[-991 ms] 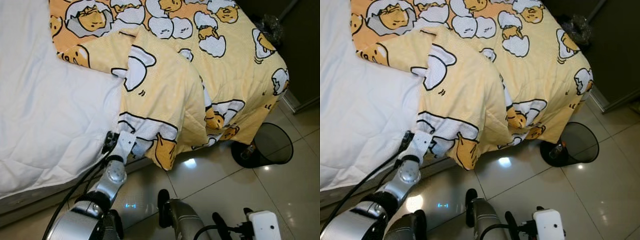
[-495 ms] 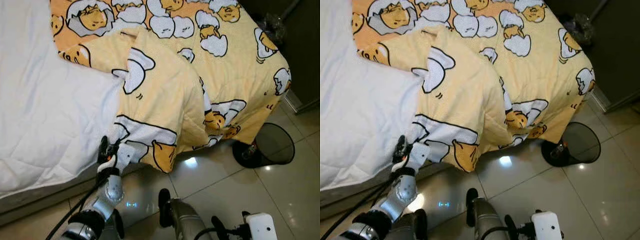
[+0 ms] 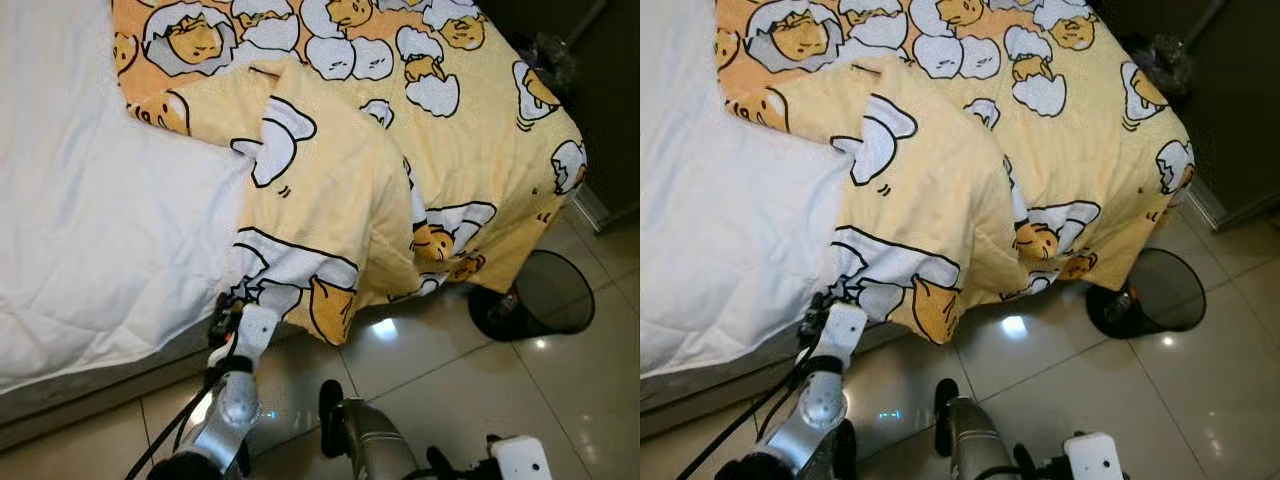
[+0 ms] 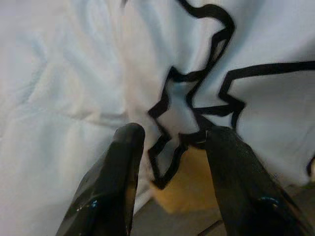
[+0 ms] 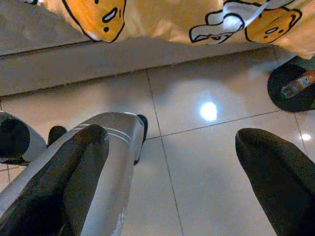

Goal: Clean up the room

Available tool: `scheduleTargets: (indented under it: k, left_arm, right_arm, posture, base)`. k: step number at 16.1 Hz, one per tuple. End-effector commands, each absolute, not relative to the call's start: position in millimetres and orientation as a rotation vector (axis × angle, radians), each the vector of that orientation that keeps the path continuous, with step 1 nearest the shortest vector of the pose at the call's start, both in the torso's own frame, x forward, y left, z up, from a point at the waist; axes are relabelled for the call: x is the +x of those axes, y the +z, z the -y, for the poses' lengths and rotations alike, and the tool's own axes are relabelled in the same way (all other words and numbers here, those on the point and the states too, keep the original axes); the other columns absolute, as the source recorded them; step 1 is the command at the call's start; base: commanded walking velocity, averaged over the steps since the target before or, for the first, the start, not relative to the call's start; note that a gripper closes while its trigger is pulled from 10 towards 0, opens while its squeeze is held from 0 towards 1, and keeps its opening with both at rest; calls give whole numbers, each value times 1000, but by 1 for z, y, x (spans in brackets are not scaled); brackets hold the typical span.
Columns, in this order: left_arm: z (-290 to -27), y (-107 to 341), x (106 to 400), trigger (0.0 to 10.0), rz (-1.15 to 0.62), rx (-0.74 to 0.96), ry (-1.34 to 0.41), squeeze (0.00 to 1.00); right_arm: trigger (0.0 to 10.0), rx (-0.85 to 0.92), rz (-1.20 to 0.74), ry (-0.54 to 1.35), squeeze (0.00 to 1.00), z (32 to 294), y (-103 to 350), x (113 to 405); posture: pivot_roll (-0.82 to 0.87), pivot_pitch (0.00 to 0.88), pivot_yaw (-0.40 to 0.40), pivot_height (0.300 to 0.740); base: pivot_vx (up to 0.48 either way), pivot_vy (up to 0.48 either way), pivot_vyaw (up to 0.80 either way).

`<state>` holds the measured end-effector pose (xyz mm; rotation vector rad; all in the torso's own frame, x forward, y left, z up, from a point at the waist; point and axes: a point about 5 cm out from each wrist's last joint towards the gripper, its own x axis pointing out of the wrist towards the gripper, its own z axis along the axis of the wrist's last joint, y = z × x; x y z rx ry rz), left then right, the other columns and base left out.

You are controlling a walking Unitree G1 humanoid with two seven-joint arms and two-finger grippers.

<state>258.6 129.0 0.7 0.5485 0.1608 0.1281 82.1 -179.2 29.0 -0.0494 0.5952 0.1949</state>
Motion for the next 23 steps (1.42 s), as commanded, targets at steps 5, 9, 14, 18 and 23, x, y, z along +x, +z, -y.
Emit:
scheduleTargets:
  k: [5,9,14,18,23]
  left_arm:
    - [-124,12,282,10000,-185,450,139,1000]
    - [-126,18,296,10000,-213,406,109,16]
    - [-118,22,305,10000,-225,376,73,0]
    - [-111,36,311,0,-107,457,59,0]
    - [-111,1,294,0,-399,302,-8,0]
  right_arm:
    - [10000,-72,-614,188,0,187,26,78]
    - [10000,-74,-615,189,0,187,26,77]
    - [10000,-59,-604,215,0,185,27,78]
    - [10000,-64,-602,209,0,186,28,79]
    - [10000,-60,-613,218,0,183,25,79]
  posture:
    - [-168,233,-137,740]
    - [-172,237,-137,740]
    - [-178,245,-135,740]
    - [-179,247,-130,740]
    - [-176,256,-131,740]
  base:
    - [0,0,0]
    - [0,0,0]
    - [0,0,0]
    - [0,0,0]
    - [0,0,0]
